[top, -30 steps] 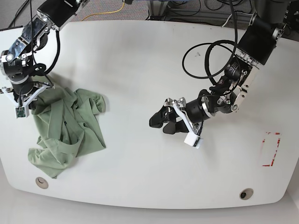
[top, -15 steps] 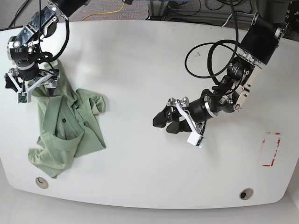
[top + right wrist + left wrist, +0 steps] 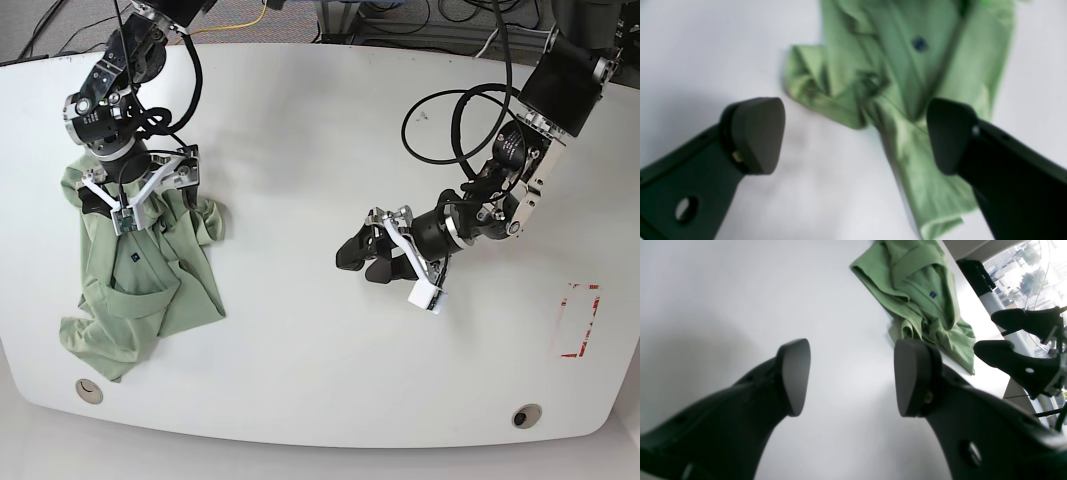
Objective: Layout the t-shirt on the table in an organized manner, then fold the t-shirt properly
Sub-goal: 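Grasp the shirt collar area with the right gripper and lift it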
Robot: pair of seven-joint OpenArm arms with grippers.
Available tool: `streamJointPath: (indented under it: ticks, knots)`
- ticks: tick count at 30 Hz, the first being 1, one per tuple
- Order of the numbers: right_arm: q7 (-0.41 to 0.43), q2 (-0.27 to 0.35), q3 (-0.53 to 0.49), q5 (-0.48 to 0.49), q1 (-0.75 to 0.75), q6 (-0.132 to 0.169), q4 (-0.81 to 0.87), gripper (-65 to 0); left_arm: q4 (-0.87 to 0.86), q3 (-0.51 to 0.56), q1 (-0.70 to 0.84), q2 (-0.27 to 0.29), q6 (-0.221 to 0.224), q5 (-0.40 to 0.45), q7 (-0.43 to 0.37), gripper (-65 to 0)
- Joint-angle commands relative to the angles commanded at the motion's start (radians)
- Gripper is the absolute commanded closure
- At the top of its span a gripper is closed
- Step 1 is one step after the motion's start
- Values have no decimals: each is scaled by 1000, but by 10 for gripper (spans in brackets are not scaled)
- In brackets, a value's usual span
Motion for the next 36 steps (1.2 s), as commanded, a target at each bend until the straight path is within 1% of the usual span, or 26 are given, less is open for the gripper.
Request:
streamJointPath:
  ticks: [5,9,11,13,17,20,23,24,27,29,31,36]
  knots:
    - [5,-5,-40,-5,14,0,-49,-650,0,0,3,-2,0,0,0,-374]
    - [6,-2,-97,-8,25,0,-92,-650,0,0,3,-2,0,0,0,-374]
    - [20,0,-124,-9,26,0,-114,-650,0,0,5,-2,0,0,0,-374]
    - [55,6,-155,-17,25,0,-132,-650,0,0,9,-2,0,0,0,-374]
    - [138,20,-236,-98,26,0,-181,-650,0,0,9,-2,0,0,0,-374]
    - [207,20,-244,-141,31,0,-232,-650,0,-2,11,-3,-2,0,0,-374]
    - [233,26,-241,-167,66,0,-308,-650,0,-2,12,-11,-2,0,0,-374]
    - [238,28,-239,-170,72,0,-327,-650,0,-2,12,-14,-2,0,0,-374]
    - [284,61,-239,-161,84,0,-397,-650,0,-2,18,-17,-2,0,0,-374]
    - [313,66,-239,-161,92,0,-436,-650,0,-2,18,-17,-3,0,0,-374]
    - [334,71,-229,-161,107,0,-470,-650,0,-2,21,-18,-3,0,0,-374]
    - [344,74,-181,-161,140,0,-526,-650,2,-2,32,-31,-5,0,0,-374]
